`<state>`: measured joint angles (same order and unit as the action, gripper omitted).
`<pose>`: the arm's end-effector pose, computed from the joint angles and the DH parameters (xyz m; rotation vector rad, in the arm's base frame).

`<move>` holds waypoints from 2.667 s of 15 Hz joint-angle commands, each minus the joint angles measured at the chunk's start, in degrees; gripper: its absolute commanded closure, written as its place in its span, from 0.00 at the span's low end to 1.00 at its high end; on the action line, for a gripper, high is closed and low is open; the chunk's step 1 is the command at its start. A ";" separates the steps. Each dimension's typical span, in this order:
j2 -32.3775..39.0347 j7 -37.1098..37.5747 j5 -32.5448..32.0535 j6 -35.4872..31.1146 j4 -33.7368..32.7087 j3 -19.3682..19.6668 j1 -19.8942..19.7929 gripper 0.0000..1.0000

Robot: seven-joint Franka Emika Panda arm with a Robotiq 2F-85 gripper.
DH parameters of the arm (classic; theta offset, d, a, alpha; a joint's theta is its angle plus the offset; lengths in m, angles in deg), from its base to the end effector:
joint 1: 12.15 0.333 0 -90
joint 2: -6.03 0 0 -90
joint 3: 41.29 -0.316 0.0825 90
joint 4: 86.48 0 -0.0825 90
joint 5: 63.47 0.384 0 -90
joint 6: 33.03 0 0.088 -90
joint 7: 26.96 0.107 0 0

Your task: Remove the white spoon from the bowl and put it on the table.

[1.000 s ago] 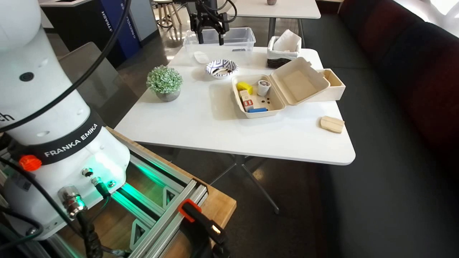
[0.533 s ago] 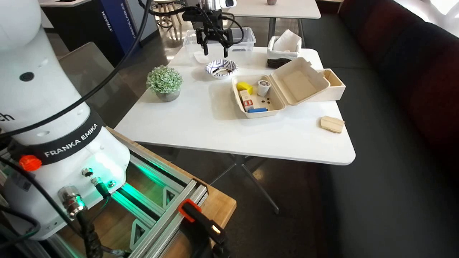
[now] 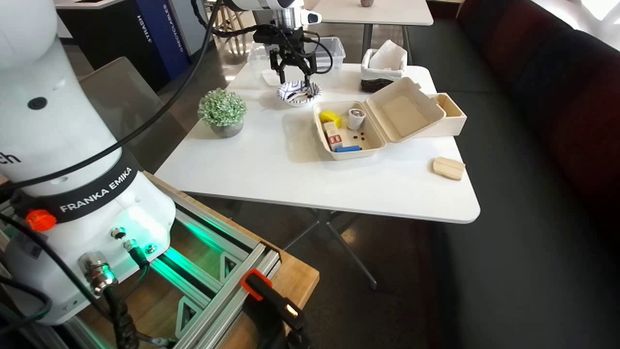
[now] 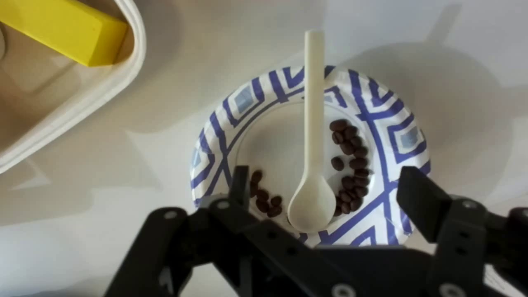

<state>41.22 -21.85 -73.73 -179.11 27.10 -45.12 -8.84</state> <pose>0.5972 0.0770 0.1479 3.0673 0.2690 -0.0566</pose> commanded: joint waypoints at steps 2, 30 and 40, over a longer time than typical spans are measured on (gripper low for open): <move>3.87 -1.32 0.90 -2.40 -2.61 1.62 1.55 0.29; -8.87 -3.84 13.25 7.34 1.58 -0.77 -3.15 0.96; -19.20 -12.80 14.74 0.74 21.28 0.41 -5.43 0.96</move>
<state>25.30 -31.82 -59.16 -175.36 41.01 -44.52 -14.27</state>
